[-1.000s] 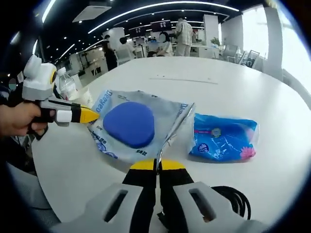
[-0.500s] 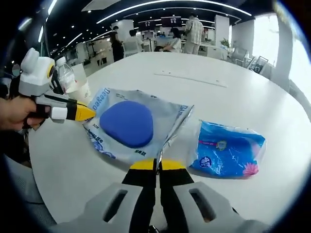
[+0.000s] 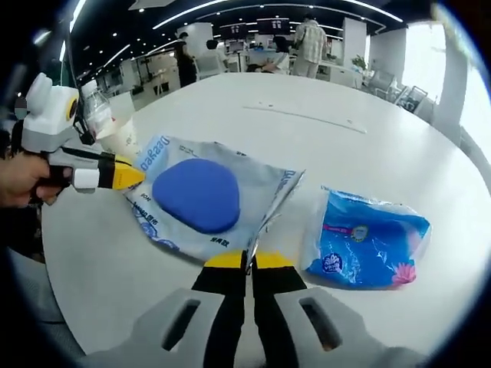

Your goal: Arrange the tabletop items into an orderly group along one side of the table until the central work area is clear of visible clutter.

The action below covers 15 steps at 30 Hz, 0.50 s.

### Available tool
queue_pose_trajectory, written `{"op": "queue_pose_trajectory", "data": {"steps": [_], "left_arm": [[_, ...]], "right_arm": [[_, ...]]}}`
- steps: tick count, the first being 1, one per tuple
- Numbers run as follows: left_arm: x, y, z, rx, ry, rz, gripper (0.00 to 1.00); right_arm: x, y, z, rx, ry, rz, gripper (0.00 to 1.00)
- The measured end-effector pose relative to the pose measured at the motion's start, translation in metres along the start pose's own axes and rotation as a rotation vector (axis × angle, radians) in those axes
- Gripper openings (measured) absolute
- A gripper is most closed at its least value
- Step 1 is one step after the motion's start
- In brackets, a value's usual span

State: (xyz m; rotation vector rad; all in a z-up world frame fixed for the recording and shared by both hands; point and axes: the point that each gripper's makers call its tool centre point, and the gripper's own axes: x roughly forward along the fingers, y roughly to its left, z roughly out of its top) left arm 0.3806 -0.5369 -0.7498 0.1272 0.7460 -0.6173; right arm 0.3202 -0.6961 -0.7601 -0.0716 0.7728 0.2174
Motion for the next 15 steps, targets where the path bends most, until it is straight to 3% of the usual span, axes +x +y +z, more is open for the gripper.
{"op": "queue_pose_trajectory", "data": {"steps": [15], "left_arm": [[0.0055,0.0005,-0.0020,-0.030,0.014,-0.002,0.01]], "right_arm": [[0.0056,-0.0079,-0.0002,-0.005,0.014,-0.013,0.03]]}}
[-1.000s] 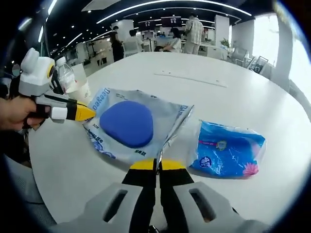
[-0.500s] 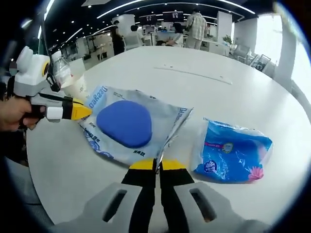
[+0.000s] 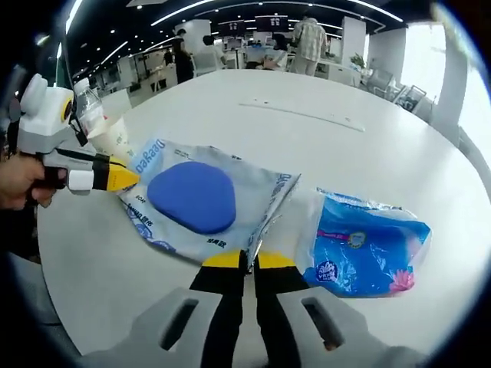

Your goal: Arrange the tabletop items into an orderly group along one side of the table until the central work area is clear of visible clutter.

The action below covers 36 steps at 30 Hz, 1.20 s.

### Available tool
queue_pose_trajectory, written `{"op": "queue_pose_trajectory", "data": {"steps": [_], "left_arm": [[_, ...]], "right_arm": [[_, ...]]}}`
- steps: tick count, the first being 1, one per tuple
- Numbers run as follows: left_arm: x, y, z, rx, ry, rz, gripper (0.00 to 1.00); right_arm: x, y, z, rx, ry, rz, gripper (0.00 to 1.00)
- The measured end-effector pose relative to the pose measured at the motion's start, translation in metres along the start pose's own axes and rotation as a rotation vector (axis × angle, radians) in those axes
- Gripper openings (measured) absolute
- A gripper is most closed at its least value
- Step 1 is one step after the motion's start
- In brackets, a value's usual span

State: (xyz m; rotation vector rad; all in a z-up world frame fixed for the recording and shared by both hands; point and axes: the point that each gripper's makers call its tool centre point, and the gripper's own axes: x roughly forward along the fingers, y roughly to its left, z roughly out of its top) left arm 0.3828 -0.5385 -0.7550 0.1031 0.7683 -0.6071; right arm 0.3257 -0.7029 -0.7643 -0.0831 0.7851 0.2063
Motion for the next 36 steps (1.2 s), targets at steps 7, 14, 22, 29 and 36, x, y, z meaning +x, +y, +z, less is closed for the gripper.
{"op": "queue_pose_trajectory", "data": {"steps": [7,14,22,29,36], "left_arm": [[-0.001,0.003,-0.004,-0.044,0.034,-0.002,0.05],[-0.007,0.002,-0.001,-0.045,0.042,-0.005,0.10],[-0.020,-0.003,-0.003,0.024,0.055,0.004,0.13],[-0.039,-0.017,-0.002,0.062,0.023,-0.001,0.15],[-0.061,-0.043,-0.003,0.056,-0.024,-0.052,0.15]], "right_arm": [[-0.001,0.001,-0.003,0.016,0.004,0.002,0.04],[0.000,0.002,-0.004,0.040,0.019,-0.013,0.03],[0.001,0.001,-0.005,0.054,0.016,-0.024,0.03],[0.001,0.000,-0.006,0.050,0.015,-0.031,0.03],[0.000,0.001,-0.007,0.030,0.020,-0.025,0.04]]}}
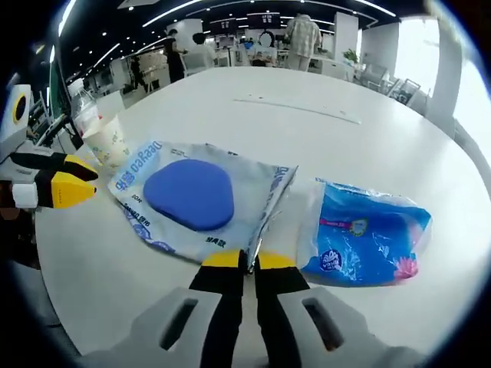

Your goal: Arrange the tabletop items into an orderly group along one side of the table until the central work area is clear of visible clutter.

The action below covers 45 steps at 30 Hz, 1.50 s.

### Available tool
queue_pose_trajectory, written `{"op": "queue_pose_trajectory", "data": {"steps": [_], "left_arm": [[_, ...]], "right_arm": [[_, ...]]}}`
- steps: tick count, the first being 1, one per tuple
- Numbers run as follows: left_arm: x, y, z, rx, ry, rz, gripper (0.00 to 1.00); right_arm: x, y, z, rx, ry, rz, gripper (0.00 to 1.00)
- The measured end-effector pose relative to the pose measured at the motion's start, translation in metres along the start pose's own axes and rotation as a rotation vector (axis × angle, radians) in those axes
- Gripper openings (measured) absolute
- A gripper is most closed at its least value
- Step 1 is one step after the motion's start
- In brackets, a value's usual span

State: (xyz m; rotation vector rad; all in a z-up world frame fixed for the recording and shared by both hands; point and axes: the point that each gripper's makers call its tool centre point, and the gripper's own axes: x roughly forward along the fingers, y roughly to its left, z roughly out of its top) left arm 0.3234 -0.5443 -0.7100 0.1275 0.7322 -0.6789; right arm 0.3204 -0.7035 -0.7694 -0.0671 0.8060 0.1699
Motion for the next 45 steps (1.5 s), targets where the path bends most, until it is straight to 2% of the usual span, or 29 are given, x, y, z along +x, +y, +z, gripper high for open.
{"op": "queue_pose_trajectory", "data": {"steps": [8,11,16,18,20,21,24,27,29,35,41,45], "left_arm": [[-0.020,-0.017,-0.017,0.000,-0.004,-0.040,0.18],[-0.033,-0.028,-0.015,0.090,-0.044,-0.080,0.22],[-0.055,-0.036,-0.011,0.097,-0.089,-0.097,0.25],[-0.063,-0.036,-0.009,0.107,-0.105,-0.092,0.26],[-0.072,-0.030,-0.006,0.144,-0.134,-0.050,0.30],[-0.075,-0.030,-0.007,0.149,-0.138,-0.051,0.32],[-0.085,-0.025,-0.011,0.145,-0.139,-0.044,0.35],[-0.098,-0.015,-0.010,0.155,-0.159,0.001,0.42],[-0.106,-0.011,-0.011,0.154,-0.165,0.010,0.49],[-0.129,0.000,-0.016,0.154,-0.177,0.030,0.58],[-0.152,0.014,-0.035,0.154,-0.156,0.058,0.68],[-0.165,0.022,-0.046,0.154,-0.147,0.084,0.72]], "right_arm": [[0.000,0.000,-0.001,-0.036,0.023,0.013,0.06],[-0.003,-0.002,0.000,-0.051,0.038,0.015,0.09],[-0.010,-0.002,-0.001,-0.066,0.054,0.030,0.14],[-0.014,-0.002,-0.001,-0.112,0.067,0.026,0.14],[-0.019,-0.002,-0.003,-0.184,0.089,0.022,0.15],[-0.020,-0.001,-0.001,-0.211,0.075,0.024,0.16],[-0.028,0.000,-0.006,-0.273,0.098,0.029,0.17],[-0.034,0.003,-0.007,-0.282,0.101,0.037,0.21],[-0.038,0.004,-0.006,-0.292,0.100,0.043,0.24],[-0.050,0.010,0.000,-0.348,0.081,0.065,0.27],[-0.062,0.014,0.005,-0.444,0.056,0.104,0.37],[-0.069,0.009,0.011,-0.474,0.041,0.111,0.39]]}}
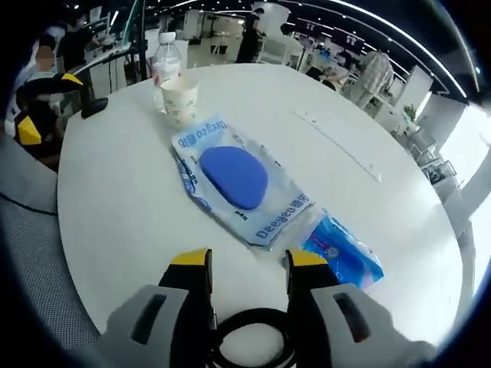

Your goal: Arrange the tabletop items into an orderly group along one side of the table until the central work area is clear of visible clutter.

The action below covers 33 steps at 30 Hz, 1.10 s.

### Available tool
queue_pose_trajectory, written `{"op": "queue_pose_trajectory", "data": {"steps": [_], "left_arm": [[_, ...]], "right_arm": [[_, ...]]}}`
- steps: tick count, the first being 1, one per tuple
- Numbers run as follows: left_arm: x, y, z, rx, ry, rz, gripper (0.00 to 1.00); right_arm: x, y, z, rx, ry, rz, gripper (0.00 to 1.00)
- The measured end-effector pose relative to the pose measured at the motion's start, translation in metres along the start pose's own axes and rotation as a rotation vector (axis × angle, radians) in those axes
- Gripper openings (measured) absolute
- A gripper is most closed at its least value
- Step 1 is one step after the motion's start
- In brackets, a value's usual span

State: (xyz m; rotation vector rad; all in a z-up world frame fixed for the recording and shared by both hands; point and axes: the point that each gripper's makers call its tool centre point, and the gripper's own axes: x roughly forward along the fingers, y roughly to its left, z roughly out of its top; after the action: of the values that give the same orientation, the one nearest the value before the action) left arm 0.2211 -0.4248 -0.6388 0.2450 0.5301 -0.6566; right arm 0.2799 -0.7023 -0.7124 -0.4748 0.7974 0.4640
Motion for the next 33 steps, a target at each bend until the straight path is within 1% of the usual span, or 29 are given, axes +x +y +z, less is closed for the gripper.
{"op": "queue_pose_trajectory", "data": {"steps": [1,2,4,5,7,11,14,17,20,23,24,26,27,30,33], "left_arm": [[-0.002,0.001,0.000,-0.009,0.008,0.001,0.74],[-0.003,0.002,0.005,-0.029,0.004,0.007,0.76],[-0.006,0.001,0.010,0.005,-0.012,0.016,0.80],[-0.008,0.000,0.010,0.035,-0.003,0.013,0.80],[-0.013,-0.002,0.009,0.035,-0.006,0.011,0.82],[-0.019,-0.001,0.005,0.008,-0.007,0.004,0.83],[-0.024,0.001,0.003,-0.008,-0.005,0.006,0.83],[-0.028,0.003,0.005,-0.034,-0.022,0.009,0.84],[-0.032,0.003,0.007,-0.036,-0.041,0.014,0.87],[-0.035,-0.001,0.005,-0.052,-0.058,0.014,0.89],[-0.035,-0.002,0.004,-0.052,-0.054,0.011,0.90],[-0.035,-0.004,0.004,-0.035,-0.056,0.003,0.92],[-0.035,-0.005,0.006,-0.034,-0.069,-0.004,0.94],[-0.035,-0.009,0.008,-0.078,-0.098,-0.026,1.00],[-0.037,-0.011,0.006,-0.088,-0.114,-0.031,1.00]], "right_arm": [[-0.001,-0.001,0.001,-0.002,-0.005,0.001,0.40],[-0.004,-0.003,0.002,-0.005,-0.008,0.002,0.41],[-0.007,-0.006,0.004,-0.020,-0.012,0.001,0.44],[-0.009,-0.009,0.006,-0.035,-0.016,0.000,0.44],[-0.012,-0.014,0.009,-0.058,-0.026,-0.006,0.46],[-0.017,-0.020,0.013,-0.082,-0.033,-0.005,0.50],[-0.019,-0.025,0.015,-0.130,-0.036,-0.005,0.53],[-0.020,-0.029,0.015,-0.160,-0.031,-0.001,0.55],[-0.022,-0.035,0.016,-0.172,-0.031,-0.001,0.56],[-0.023,-0.040,0.017,-0.187,-0.033,0.004,0.58],[-0.023,-0.042,0.017,-0.196,-0.032,0.005,0.59],[-0.024,-0.048,0.018,-0.230,-0.028,0.006,0.60],[-0.024,-0.051,0.018,-0.243,-0.025,0.004,0.61],[-0.024,-0.060,0.018,-0.289,-0.014,0.004,0.64],[-0.024,-0.069,0.018,-0.326,-0.005,0.006,0.69]]}}
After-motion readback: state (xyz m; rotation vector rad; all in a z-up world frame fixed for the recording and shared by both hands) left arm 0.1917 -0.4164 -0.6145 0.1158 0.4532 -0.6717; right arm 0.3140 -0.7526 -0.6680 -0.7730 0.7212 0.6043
